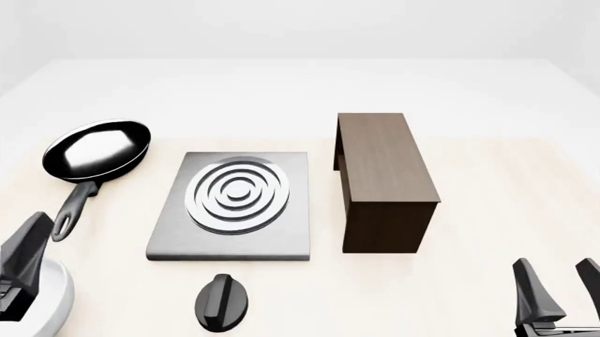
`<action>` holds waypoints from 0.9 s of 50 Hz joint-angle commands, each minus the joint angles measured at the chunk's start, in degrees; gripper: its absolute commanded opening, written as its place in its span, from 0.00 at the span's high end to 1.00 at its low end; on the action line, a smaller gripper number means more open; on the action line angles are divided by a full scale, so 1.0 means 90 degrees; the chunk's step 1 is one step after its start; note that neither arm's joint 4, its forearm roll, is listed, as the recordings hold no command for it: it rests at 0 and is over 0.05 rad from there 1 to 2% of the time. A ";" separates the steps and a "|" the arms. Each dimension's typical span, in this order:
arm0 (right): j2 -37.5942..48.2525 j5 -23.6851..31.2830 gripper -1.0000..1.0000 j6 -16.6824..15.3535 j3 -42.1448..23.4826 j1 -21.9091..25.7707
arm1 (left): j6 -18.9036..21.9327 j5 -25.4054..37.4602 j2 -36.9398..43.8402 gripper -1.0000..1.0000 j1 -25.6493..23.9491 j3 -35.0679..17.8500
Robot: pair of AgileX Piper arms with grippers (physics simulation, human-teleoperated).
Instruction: Turn on the stove.
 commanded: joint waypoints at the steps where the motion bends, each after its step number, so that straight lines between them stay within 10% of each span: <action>1: 0.0000 -0.0001 0.00 -0.0001 -0.0001 0.0000 | -0.0341 0.0243 0.0884 0.00 -0.0165 -0.0687; 45: -0.0002 -0.0003 0.00 -0.0004 -0.0001 0.0001 | -0.1584 -0.1126 0.2762 0.00 -0.0674 0.0802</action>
